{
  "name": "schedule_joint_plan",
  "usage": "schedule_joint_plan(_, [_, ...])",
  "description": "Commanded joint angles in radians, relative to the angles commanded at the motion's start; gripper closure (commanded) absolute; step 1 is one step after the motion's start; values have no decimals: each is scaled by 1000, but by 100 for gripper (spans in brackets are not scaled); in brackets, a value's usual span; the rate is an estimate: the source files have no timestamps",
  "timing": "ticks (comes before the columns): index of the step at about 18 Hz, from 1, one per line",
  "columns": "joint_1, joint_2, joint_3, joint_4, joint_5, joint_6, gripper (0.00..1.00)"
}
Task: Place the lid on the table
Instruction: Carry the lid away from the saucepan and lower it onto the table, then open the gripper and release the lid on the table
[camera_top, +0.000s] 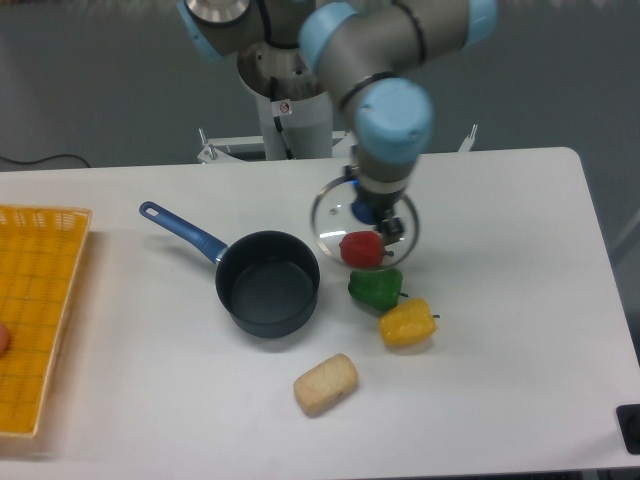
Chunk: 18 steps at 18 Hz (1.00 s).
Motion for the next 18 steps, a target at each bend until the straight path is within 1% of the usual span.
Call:
schedule_joint_plan(2, [29,-2,0,6,-2,17,32])
schedule_joint_plan(5, [54,-11,-2,57,0,40,32])
schedule_joint_plan(7, [69,-21,-2,66,0,55,32])
schedule_joint_plan(11, [72,-48,-15,101,2,52,33])
schedule_joint_plan(12, [100,-43,-44,104,0,54,33])
schedule_joint_plan(13, [104,-40,-72,132,3,55,33])
schedule_joint_plan(14, [111,-40,-87,165,0,57,39])
schedule_joint_plan(15, [114,-41,-78,176,5,58,42])
schedule_joint_plan(17, [123,-52,-75,181,2,57,39])
schedule_joint_plan(18, [118,-66,-80,184,2,55,31])
